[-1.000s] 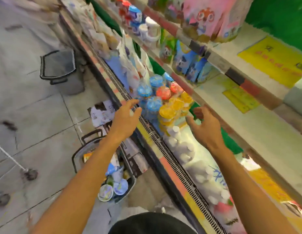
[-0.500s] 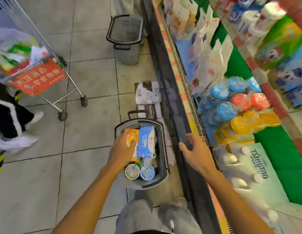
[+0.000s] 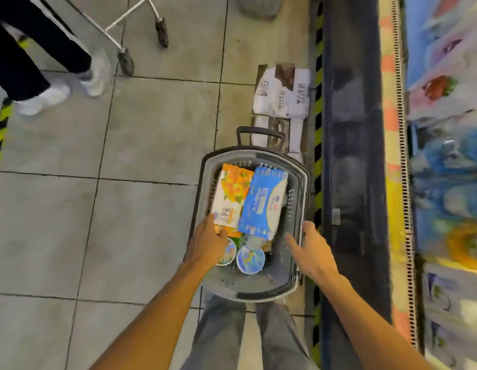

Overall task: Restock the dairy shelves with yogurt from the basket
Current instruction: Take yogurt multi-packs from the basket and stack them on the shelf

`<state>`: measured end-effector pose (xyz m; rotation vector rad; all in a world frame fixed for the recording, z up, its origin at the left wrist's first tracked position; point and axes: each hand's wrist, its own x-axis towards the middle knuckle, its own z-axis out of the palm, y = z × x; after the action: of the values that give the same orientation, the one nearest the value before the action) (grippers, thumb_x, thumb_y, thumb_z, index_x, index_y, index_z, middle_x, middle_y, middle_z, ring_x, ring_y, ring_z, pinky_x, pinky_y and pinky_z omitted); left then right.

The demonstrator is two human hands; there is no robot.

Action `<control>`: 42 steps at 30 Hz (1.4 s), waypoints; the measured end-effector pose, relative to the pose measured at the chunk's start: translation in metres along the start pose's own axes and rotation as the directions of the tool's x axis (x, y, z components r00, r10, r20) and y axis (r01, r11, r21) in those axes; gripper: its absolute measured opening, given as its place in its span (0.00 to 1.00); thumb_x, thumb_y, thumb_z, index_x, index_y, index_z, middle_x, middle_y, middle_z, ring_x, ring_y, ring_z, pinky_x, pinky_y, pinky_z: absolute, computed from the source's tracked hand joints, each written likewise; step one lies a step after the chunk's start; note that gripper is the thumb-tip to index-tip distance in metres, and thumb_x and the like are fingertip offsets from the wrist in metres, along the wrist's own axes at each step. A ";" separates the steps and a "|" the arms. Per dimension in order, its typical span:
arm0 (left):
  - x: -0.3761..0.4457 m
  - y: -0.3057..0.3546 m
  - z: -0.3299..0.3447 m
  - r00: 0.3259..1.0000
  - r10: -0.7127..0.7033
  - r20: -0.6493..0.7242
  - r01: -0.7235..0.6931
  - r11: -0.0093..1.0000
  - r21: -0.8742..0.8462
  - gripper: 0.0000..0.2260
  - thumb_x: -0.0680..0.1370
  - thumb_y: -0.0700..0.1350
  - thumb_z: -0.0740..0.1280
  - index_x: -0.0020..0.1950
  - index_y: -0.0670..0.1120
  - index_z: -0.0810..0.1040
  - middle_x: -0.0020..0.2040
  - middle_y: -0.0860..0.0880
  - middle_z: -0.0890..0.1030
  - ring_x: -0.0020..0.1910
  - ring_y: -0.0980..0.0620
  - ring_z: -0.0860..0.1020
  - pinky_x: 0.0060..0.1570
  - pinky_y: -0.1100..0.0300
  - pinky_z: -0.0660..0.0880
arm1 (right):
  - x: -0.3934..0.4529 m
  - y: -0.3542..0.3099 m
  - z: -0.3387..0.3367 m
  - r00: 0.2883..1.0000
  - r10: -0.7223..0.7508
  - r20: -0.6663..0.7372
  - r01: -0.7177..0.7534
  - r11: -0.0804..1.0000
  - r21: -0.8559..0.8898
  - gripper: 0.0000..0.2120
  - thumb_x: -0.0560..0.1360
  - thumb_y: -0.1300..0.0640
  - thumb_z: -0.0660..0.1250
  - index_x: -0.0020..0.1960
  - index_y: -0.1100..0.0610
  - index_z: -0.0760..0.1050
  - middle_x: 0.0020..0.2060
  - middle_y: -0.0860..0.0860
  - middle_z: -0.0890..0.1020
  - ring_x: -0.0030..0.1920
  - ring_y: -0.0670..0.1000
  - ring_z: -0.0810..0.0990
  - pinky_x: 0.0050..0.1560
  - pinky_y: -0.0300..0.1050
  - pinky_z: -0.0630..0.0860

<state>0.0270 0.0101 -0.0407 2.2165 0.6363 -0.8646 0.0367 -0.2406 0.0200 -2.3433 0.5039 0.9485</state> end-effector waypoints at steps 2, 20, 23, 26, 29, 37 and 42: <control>0.035 -0.010 0.030 0.999 -0.030 0.024 0.030 0.999 -0.019 0.29 0.76 0.56 0.59 0.76 0.49 0.62 0.72 0.45 0.71 0.62 0.42 0.76 0.58 0.44 0.76 | 0.040 0.008 0.024 0.999 0.020 0.034 -0.021 0.999 0.029 0.35 0.80 0.41 0.63 0.78 0.58 0.56 0.71 0.59 0.72 0.65 0.61 0.75 0.55 0.53 0.76; 0.181 -0.029 0.099 0.974 -0.209 -0.087 0.186 0.958 -0.219 0.38 0.70 0.54 0.77 0.67 0.45 0.57 0.67 0.41 0.73 0.63 0.38 0.74 0.59 0.42 0.75 | 0.223 0.042 0.131 0.963 0.140 0.229 -0.253 0.757 0.603 0.24 0.75 0.44 0.72 0.65 0.56 0.77 0.60 0.52 0.83 0.56 0.54 0.83 0.58 0.57 0.80; 0.181 -0.030 0.100 0.976 -0.206 -0.071 0.182 0.949 -0.259 0.38 0.68 0.56 0.77 0.66 0.49 0.55 0.67 0.43 0.73 0.63 0.38 0.74 0.61 0.42 0.73 | 0.222 0.045 0.130 0.965 0.115 0.237 -0.245 0.718 0.652 0.20 0.75 0.47 0.73 0.63 0.56 0.79 0.57 0.51 0.84 0.54 0.53 0.85 0.50 0.51 0.82; 0.179 -0.031 0.104 0.985 -0.173 -0.022 0.158 0.941 -0.301 0.32 0.69 0.52 0.78 0.57 0.52 0.56 0.60 0.45 0.74 0.55 0.43 0.76 0.53 0.47 0.74 | 0.221 0.052 0.129 0.963 0.117 0.242 -0.254 0.691 0.677 0.19 0.74 0.47 0.73 0.61 0.56 0.80 0.55 0.51 0.85 0.51 0.52 0.86 0.46 0.49 0.83; 0.177 -0.025 0.108 0.991 -0.133 0.021 0.134 0.958 -0.254 0.32 0.68 0.50 0.79 0.55 0.51 0.56 0.59 0.45 0.69 0.53 0.44 0.74 0.50 0.47 0.76 | 0.221 0.057 0.125 0.966 0.106 0.235 -0.243 0.678 0.693 0.18 0.75 0.49 0.74 0.61 0.56 0.80 0.54 0.50 0.86 0.50 0.51 0.86 0.44 0.47 0.83; 0.174 -0.018 0.099 0.985 -0.161 0.057 0.171 0.921 -0.350 0.39 0.63 0.53 0.82 0.66 0.46 0.65 0.59 0.46 0.78 0.54 0.43 0.80 0.52 0.44 0.80 | 0.211 0.054 0.121 0.978 0.136 0.157 -0.208 0.682 0.701 0.31 0.68 0.45 0.78 0.63 0.61 0.74 0.52 0.51 0.86 0.46 0.50 0.87 0.46 0.53 0.85; 0.147 -0.005 0.076 0.992 -0.127 0.007 0.118 0.898 -0.425 0.34 0.64 0.49 0.83 0.62 0.47 0.67 0.55 0.48 0.79 0.50 0.46 0.82 0.47 0.46 0.82 | 0.183 0.049 0.102 0.990 0.074 0.119 -0.138 0.658 0.740 0.49 0.52 0.31 0.81 0.64 0.59 0.74 0.53 0.50 0.86 0.49 0.52 0.87 0.50 0.57 0.84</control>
<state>0.0906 -0.0132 -0.1916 1.8064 0.8906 -0.6854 0.0826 -0.2398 -0.1898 -1.5217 0.8249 0.6849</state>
